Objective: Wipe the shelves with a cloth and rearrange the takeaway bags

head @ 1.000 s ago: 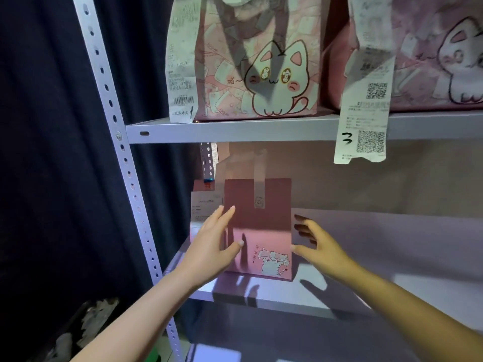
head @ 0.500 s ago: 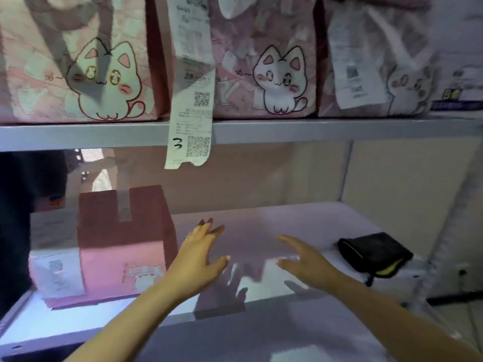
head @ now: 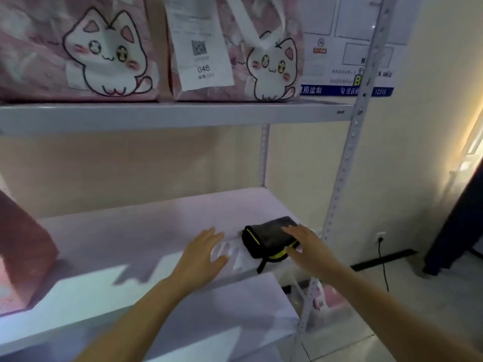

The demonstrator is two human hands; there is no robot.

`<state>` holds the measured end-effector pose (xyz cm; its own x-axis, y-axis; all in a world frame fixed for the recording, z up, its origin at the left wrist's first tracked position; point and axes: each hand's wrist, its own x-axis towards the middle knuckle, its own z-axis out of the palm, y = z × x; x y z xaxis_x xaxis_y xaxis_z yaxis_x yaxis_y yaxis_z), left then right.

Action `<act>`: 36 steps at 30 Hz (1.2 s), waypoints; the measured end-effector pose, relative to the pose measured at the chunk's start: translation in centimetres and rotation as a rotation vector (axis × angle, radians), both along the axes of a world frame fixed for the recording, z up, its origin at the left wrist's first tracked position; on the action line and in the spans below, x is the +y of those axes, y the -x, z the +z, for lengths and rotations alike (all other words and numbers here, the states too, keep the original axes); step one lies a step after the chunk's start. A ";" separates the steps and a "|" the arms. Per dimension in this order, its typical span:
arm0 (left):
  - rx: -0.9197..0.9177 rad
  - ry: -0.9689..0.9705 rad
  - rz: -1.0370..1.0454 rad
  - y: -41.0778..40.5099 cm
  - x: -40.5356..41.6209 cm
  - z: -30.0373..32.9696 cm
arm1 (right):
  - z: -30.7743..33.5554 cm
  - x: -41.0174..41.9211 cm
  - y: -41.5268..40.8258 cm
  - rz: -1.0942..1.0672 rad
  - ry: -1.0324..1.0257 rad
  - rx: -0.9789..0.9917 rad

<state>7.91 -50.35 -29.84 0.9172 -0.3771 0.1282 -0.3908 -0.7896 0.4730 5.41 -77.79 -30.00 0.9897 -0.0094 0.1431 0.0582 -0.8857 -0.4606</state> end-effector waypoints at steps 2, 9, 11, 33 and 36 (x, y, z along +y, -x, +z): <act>-0.002 -0.016 -0.010 -0.6 -1.8 -0.8 | -0.2 -1.1 -0.8 0.000 0.007 0.018; -0.020 -0.187 -0.039 -5.3 -6.6 -1.7 | -1.4 -1.5 -6.2 0.091 0.171 0.096; -0.020 -0.245 -0.064 -6.9 -7.8 -2.2 | -2.0 -1.5 -7.4 0.062 0.221 0.117; 0.198 -0.152 -0.103 -6.8 -9.4 -4.2 | -3.9 -1.6 -5.9 -0.004 0.170 0.206; 0.145 -0.012 -0.030 -5.1 -9.1 -4.4 | -1.7 -1.7 -5.4 0.043 0.090 0.096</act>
